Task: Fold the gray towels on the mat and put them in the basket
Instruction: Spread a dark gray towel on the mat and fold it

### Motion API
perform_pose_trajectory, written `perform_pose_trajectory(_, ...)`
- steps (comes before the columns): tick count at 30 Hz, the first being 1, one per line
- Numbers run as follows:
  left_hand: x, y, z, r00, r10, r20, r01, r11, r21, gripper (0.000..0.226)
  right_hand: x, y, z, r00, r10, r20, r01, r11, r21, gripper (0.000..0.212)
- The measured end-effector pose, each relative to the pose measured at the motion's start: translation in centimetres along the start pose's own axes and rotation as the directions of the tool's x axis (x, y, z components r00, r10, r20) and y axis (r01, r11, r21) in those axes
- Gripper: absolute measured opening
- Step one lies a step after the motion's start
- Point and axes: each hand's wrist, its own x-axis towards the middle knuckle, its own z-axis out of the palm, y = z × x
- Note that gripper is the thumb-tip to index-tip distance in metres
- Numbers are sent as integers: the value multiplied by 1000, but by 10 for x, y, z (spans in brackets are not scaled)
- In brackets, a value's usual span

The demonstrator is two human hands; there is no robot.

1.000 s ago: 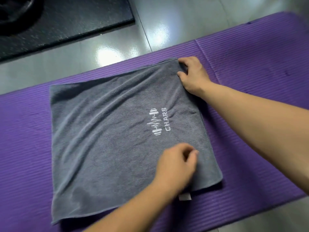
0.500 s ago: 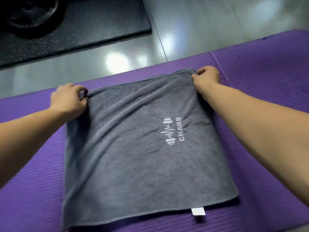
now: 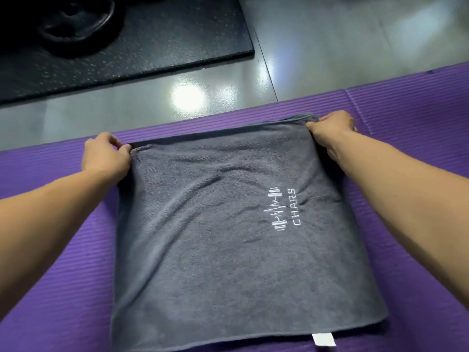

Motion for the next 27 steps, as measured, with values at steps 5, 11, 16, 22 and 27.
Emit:
perform_pose_trajectory(5, 12, 3, -4, 998, 1, 62, -3, 1000, 29, 21, 2, -7, 2, 999, -36, 12, 37, 997, -62, 46)
perform_pose_trajectory(11, 10, 5, -6, 988, -150, 17, 151, 984, -89, 33, -11, -1, 5, 978, -205, -27, 200, 973, -113, 26)
perform_pose_trajectory(16, 3, -4, -1, 984, -176, 41, 178, 982, -67, 41, -8, -2, 1, 975, -215, 51, 220, 965, -140, 40)
perform_pose_trajectory(22, 5, -5, -2, 969, -234, -84, 213, 956, -203, 23, 2, -9, 4, 980, -176, 87, 190, 962, -197, 53)
perform_pose_trajectory(27, -81, 6, 6, 952, 302, 48, -304, 951, 63, 52, -36, -10, 10, 971, -235, 42, 233, 897, -376, 82)
